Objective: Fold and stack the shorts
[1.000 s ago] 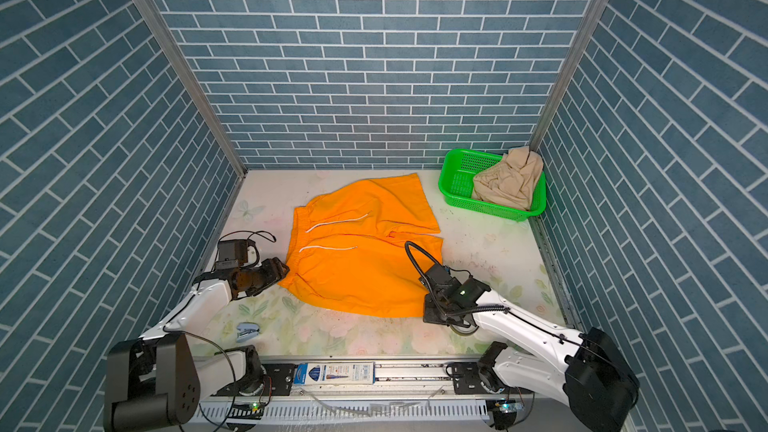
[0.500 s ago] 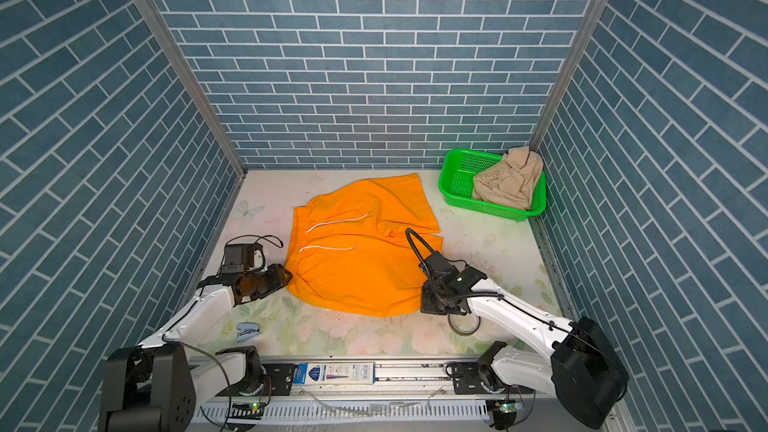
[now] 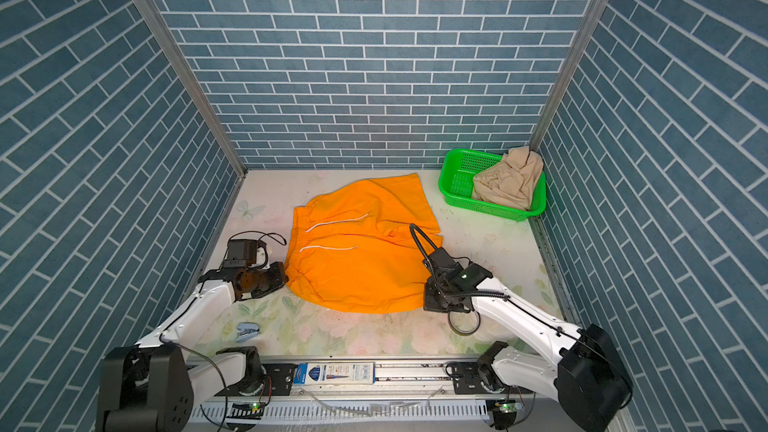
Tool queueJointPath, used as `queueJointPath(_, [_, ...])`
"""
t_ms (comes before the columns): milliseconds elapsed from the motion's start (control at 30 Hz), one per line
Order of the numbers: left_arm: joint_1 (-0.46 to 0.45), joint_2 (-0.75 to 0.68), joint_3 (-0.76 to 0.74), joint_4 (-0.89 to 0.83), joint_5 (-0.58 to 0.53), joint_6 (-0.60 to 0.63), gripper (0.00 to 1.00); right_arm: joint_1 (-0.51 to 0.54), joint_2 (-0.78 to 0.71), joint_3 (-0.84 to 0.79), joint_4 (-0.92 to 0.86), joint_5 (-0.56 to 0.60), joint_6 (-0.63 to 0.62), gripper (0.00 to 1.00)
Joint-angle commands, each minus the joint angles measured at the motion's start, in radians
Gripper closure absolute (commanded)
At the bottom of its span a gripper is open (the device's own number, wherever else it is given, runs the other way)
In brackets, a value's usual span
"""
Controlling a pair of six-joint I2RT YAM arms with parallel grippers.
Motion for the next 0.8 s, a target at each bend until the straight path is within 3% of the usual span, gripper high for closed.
queueJointPath(0, [-0.006, -0.04, 0.056, -0.086, -0.004, -0.004, 1.0, -0.013, -0.051, 0.036, -0.102, 0.045, -0.026, 1.0])
queueJointPath(500, [-0.008, -0.056, 0.272, -0.338, 0.003, 0.055, 0.99, -0.039, -0.113, 0.132, -0.221, 0.105, -0.07, 1.0])
queueJointPath(567, [-0.009, -0.023, 0.257, -0.313, 0.002, 0.051, 0.72, -0.042, -0.106, 0.129, -0.204, 0.099, -0.076, 1.0])
queueJointPath(633, [-0.013, 0.022, 0.237, -0.262, 0.011, 0.044, 0.57, -0.042, -0.09, 0.117, -0.173, 0.07, -0.079, 1.0])
queueJointPath(667, [-0.018, 0.043, 0.225, -0.235, 0.012, 0.043, 0.51, -0.043, -0.084, 0.11, -0.16, 0.058, -0.078, 1.0])
queueJointPath(767, [-0.035, 0.078, 0.186, -0.173, -0.026, 0.044, 0.46, -0.044, -0.082, 0.093, -0.132, 0.039, -0.072, 1.0])
